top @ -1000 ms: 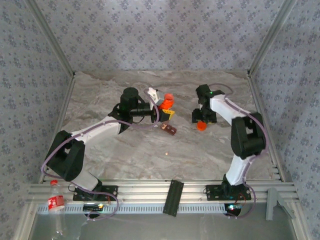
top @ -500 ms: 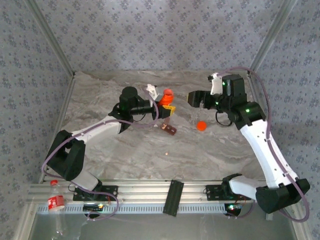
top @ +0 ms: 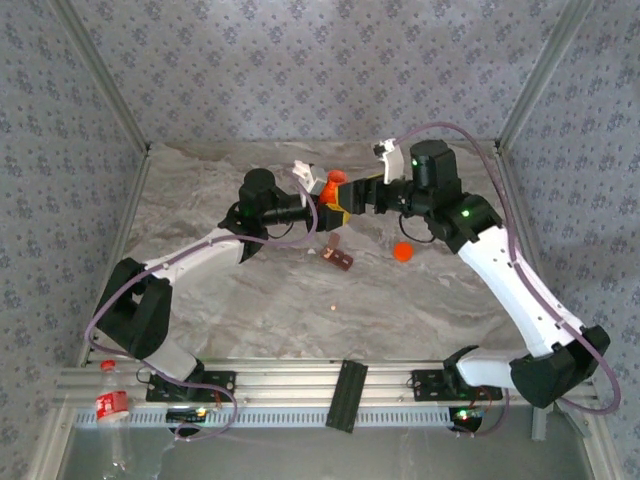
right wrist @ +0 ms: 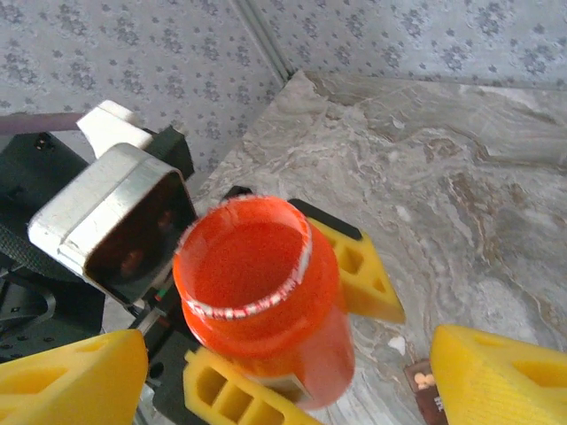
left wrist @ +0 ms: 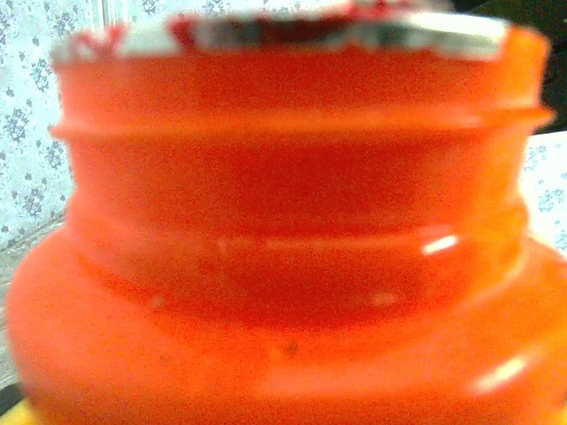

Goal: Sort the pills into containers

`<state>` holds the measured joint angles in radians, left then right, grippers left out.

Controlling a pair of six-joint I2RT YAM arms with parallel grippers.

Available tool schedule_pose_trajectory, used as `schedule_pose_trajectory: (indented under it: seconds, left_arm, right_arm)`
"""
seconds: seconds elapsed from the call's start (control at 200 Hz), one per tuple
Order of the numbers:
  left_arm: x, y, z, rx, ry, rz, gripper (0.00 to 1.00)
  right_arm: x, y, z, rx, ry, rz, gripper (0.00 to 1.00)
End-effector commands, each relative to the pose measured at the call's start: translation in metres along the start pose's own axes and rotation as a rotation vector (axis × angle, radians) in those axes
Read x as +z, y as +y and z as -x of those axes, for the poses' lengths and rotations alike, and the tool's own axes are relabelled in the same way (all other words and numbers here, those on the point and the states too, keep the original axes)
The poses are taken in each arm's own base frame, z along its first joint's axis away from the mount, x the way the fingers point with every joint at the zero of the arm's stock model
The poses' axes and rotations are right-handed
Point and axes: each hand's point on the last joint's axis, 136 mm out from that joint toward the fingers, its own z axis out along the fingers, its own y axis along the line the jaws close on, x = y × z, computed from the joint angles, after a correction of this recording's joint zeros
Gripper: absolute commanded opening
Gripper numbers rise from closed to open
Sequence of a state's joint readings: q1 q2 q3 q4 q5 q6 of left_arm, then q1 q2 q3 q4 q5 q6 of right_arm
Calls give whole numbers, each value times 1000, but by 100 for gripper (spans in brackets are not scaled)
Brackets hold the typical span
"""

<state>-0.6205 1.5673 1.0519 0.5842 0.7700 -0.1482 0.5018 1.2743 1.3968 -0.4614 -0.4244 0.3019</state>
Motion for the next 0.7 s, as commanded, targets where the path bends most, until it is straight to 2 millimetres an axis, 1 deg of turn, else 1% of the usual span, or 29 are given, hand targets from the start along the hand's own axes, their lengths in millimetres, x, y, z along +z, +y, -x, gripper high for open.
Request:
schedule_pose_trajectory:
  seconds: [0.0, 0.095, 0.35, 0.535, 0.695]
  left_arm:
    - [2, -10, 27, 43, -60, -41, 0]
    - [2, -13, 30, 37, -66, -58, 0]
    - [2, -19, 38, 24, -83, -95, 0]
    - [3, -22, 39, 19, -83, -103, 0]
    - [4, -24, 37, 16, -74, -110, 0]
  right_arm:
    - [1, 13, 15, -57, -36, 41, 82]
    - [5, 14, 14, -69, -31, 49, 79]
    - [14, 14, 12, -95, -32, 77, 78]
    - [25, 13, 9, -83, -19, 100, 79]
    - [29, 15, 10, -84, -23, 110, 77]
